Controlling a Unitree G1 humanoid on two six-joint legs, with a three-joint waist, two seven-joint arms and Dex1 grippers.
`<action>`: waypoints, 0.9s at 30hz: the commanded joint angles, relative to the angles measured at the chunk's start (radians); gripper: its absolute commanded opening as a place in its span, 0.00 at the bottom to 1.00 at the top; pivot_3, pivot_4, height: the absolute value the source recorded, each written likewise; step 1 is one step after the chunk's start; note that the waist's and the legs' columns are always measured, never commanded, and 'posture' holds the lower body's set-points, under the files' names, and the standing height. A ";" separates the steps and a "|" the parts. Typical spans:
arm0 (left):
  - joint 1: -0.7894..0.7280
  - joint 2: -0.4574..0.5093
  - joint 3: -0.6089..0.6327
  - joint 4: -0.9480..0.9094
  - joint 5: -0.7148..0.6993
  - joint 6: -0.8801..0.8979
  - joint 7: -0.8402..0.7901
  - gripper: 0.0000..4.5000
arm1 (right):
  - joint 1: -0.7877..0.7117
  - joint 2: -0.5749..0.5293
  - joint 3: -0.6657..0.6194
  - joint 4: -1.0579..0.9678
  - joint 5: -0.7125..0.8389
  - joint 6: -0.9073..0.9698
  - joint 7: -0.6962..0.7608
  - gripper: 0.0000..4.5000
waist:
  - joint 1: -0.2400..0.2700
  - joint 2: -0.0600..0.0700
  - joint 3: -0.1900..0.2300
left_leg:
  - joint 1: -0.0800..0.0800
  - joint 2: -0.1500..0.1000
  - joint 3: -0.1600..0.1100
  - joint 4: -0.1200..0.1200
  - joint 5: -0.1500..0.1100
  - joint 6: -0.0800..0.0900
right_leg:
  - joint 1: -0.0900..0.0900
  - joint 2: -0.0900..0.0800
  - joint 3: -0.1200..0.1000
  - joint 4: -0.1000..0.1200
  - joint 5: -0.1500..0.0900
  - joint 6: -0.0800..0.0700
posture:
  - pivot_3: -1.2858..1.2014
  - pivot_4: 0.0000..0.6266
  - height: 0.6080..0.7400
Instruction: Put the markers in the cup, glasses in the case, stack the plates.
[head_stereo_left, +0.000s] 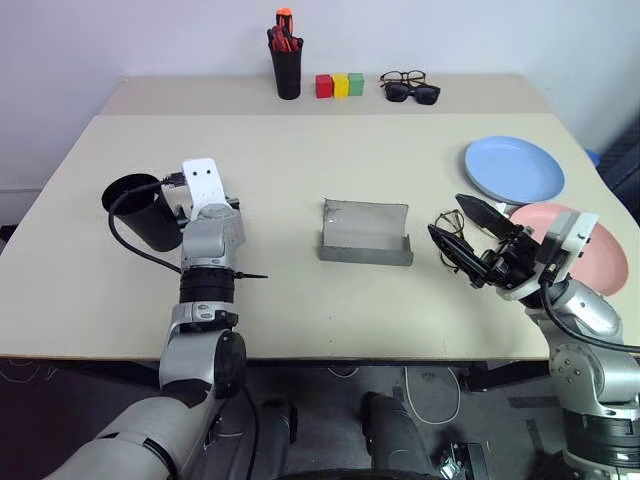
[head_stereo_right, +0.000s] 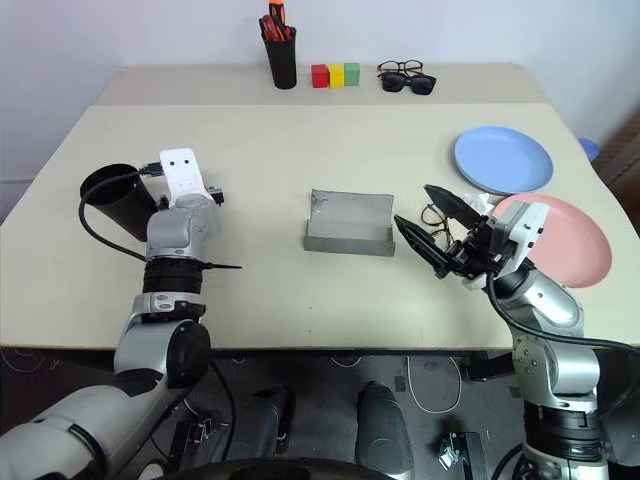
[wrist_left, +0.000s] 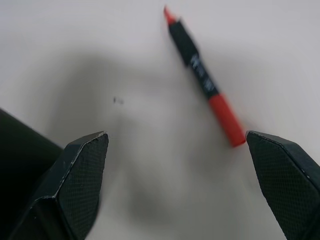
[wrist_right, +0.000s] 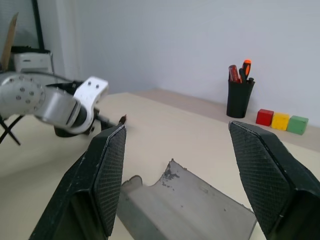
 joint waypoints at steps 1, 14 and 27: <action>-0.073 0.006 0.024 0.052 -0.018 -0.068 0.030 0.99 | -0.003 0.003 -0.007 -0.039 0.002 -0.031 -0.002 0.74 | 0.001 0.000 0.000 | 0.000 0.000 0.000 0.000 0.000 0.000 | 0.000 0.000 0.000 0.000 0.000 0.000 | 0.52 0.24 1.00; -0.149 -0.009 0.032 0.189 -0.056 -0.177 0.077 0.99 | -0.005 -0.027 -0.029 -0.035 0.023 -0.020 0.010 0.74 | 0.001 0.000 0.000 | 0.000 0.000 0.000 0.000 0.000 0.000 | 0.000 0.000 0.000 0.000 0.000 0.000 | 0.52 0.24 1.00; -0.229 -0.005 0.058 0.410 -0.081 -0.345 0.169 0.99 | -0.014 -0.032 -0.025 -0.012 0.024 -0.019 0.019 0.74 | 0.001 0.000 0.000 | 0.000 0.000 0.000 0.000 0.000 0.000 | 0.000 0.000 0.000 0.000 0.000 0.000 | 0.52 0.24 1.00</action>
